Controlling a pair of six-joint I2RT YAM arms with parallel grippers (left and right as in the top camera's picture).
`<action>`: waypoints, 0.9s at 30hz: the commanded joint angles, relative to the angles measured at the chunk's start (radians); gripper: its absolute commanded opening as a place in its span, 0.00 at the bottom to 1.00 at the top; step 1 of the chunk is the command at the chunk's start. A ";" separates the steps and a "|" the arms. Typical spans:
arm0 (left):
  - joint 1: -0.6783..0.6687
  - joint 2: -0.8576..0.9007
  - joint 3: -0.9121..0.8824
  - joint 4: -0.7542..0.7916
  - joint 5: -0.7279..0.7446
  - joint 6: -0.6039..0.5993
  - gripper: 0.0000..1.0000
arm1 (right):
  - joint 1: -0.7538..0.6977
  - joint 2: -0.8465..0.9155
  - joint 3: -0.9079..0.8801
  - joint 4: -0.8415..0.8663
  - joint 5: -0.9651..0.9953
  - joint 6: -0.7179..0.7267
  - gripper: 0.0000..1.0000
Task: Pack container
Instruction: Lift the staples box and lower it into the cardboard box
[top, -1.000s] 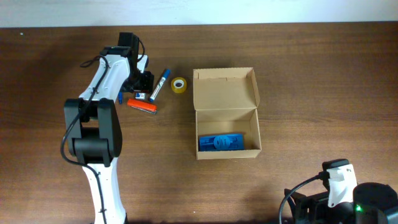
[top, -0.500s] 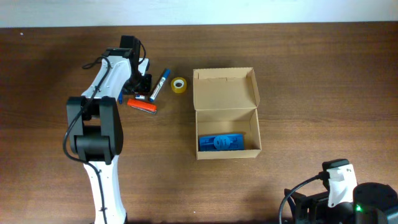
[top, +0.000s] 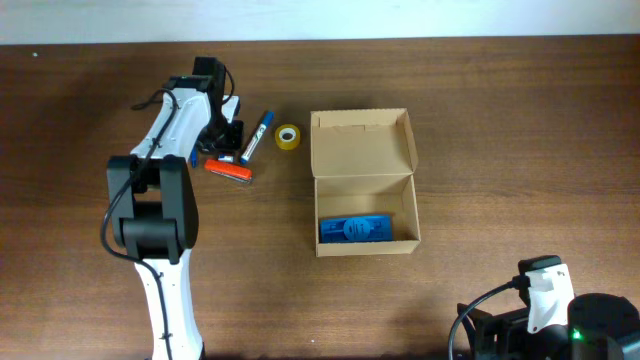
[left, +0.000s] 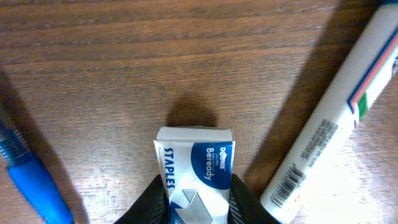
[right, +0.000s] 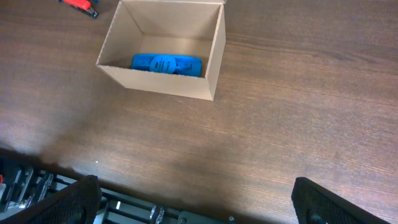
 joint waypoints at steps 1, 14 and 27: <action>-0.002 0.005 0.138 -0.055 -0.007 -0.003 0.22 | -0.002 -0.004 0.014 0.003 0.009 -0.011 0.99; -0.322 -0.002 0.678 -0.515 0.009 0.120 0.17 | -0.002 -0.004 0.014 0.003 0.009 -0.011 0.99; -0.629 -0.037 0.678 -0.535 0.077 0.198 0.15 | -0.002 -0.004 0.014 0.003 0.009 -0.011 0.99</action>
